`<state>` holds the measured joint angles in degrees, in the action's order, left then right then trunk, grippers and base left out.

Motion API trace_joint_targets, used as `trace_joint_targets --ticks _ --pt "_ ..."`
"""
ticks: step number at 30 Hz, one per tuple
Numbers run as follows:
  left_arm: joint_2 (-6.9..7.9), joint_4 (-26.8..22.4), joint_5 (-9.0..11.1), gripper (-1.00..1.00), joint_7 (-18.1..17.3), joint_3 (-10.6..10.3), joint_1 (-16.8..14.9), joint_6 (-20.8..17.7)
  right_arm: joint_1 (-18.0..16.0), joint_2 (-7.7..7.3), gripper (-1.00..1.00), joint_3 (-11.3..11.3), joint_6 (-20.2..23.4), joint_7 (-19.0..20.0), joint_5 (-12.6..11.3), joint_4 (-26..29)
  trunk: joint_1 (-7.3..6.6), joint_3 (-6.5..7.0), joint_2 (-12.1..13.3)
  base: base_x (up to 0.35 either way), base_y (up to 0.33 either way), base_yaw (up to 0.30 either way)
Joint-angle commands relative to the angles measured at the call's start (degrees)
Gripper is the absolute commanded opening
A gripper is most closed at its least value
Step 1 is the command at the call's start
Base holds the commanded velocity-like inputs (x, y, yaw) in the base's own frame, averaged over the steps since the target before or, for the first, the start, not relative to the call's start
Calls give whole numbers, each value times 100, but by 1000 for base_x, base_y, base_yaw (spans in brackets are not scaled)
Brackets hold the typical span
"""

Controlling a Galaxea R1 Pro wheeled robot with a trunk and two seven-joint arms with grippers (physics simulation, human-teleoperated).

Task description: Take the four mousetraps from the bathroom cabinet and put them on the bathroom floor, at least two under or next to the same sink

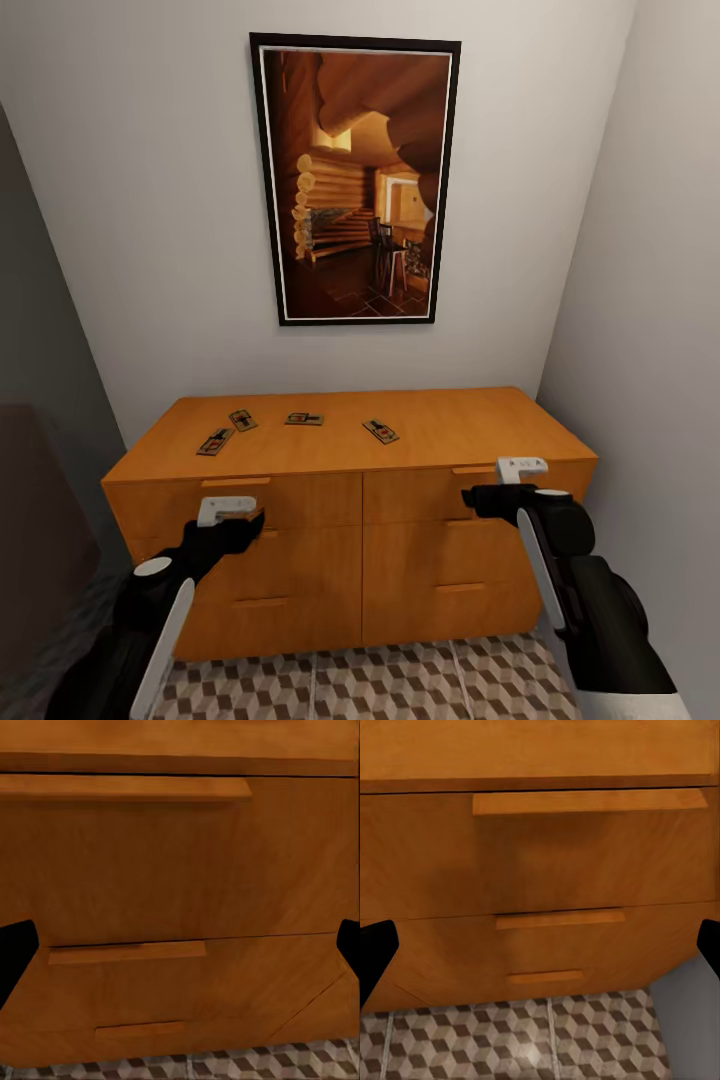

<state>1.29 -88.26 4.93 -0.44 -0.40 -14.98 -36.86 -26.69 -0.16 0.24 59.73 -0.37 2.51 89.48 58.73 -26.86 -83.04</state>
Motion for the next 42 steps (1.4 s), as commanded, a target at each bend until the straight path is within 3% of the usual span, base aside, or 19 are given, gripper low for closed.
trace_joint_targets --ticks 1,13,15,28,35,42 --pt "0 -6 50 100 13 -2 -80 -32 -26 -1 100 3 27 1 21 2 0 -7 -4 0 0 0" --pt "-103 -7 52 100 9 -4 -955 -120 -121 5 100 2 27 -24 22 -14 0 -7 -4 0 0 0" --pt "-113 -7 52 100 9 -4 -1225 -278 -124 7 100 4 27 -40 22 -18 0 -7 -4 0 0 0" --pt "-117 -5 52 100 12 -4 -2046 -960 -131 9 100 2 27 -52 22 -22 0 -7 -4 0 0 0" --pt "-74 0 45 100 23 14 -2268 -1329 -343 15 100 2 27 -77 -5 -52 0 -7 -4 0 0 0" --pt "-20 1 44 100 33 34 -2339 -1741 -788 49 100 7 27 -116 -31 -188 0 -7 -4 0 0 0"
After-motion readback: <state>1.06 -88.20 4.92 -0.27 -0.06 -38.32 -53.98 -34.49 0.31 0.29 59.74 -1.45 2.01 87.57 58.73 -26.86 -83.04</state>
